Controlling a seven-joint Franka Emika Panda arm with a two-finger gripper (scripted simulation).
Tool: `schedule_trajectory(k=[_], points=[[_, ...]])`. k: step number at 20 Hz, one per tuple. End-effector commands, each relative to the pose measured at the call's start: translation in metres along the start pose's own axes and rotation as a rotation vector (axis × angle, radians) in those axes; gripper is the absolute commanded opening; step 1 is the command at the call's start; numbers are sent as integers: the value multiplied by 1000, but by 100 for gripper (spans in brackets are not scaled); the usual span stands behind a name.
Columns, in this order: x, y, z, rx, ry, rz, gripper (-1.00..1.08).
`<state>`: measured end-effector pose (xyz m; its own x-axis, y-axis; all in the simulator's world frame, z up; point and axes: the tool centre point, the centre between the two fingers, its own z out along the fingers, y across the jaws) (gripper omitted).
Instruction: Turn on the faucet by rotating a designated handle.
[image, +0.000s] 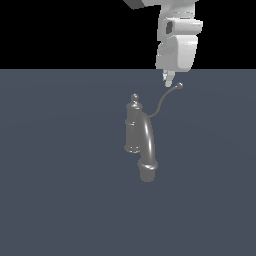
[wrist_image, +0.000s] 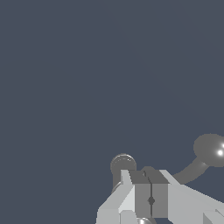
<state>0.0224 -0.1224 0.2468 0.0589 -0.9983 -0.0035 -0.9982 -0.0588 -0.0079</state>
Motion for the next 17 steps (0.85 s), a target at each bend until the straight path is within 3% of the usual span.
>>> schedule_trajectory(k=[1,17], points=[[2,-7,1,-1,1,3,-100],[11,-45,4,-8,3,21,-100]])
